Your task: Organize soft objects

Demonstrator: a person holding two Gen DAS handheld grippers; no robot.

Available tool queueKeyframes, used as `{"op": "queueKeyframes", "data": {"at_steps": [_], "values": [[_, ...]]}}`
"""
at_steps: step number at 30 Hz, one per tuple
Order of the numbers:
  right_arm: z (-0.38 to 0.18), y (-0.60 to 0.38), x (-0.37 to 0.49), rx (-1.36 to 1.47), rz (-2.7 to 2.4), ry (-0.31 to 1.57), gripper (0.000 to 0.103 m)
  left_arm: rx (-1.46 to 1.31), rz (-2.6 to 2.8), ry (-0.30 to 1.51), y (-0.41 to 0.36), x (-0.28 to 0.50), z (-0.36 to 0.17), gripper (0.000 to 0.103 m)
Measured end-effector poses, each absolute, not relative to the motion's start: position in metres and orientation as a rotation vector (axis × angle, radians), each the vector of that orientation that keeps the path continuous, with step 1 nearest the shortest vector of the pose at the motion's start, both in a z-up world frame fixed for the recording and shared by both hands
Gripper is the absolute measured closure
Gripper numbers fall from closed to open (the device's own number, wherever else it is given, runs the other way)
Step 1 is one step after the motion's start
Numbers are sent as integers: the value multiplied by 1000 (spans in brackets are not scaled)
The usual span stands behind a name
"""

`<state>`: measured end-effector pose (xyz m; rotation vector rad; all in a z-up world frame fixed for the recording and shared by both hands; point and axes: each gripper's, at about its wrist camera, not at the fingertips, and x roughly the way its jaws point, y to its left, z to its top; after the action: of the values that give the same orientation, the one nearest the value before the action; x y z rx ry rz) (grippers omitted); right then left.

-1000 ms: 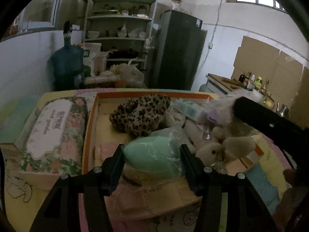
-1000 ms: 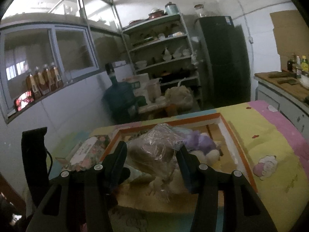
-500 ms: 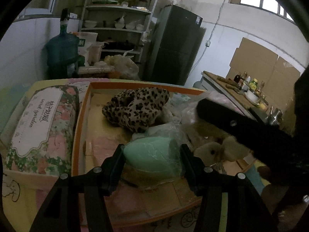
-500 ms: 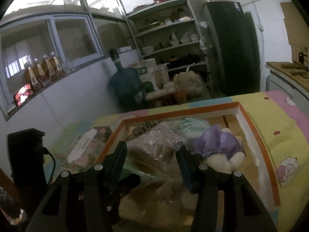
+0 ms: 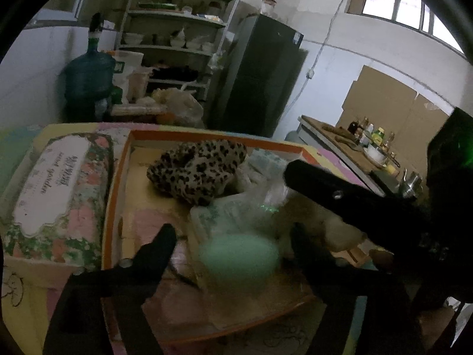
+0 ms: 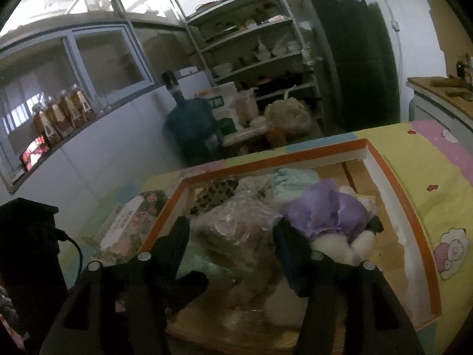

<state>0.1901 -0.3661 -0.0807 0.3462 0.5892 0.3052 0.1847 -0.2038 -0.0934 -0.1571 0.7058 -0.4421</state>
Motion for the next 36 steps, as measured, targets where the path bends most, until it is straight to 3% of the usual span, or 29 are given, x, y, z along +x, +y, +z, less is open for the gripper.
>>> {"op": "queueKeyframes", "data": {"at_steps": [6,27,36], "values": [[-66,-374,166,368,288,474,26,-170,-432,660,-200,173,-82,16],[-42,-367,92,331,125,403,26,-104,-367,498,-164,105,-38,15],[-24,-308,56,130,-21,334,26,-30,-222,408,-132,64,-17,17]]}}
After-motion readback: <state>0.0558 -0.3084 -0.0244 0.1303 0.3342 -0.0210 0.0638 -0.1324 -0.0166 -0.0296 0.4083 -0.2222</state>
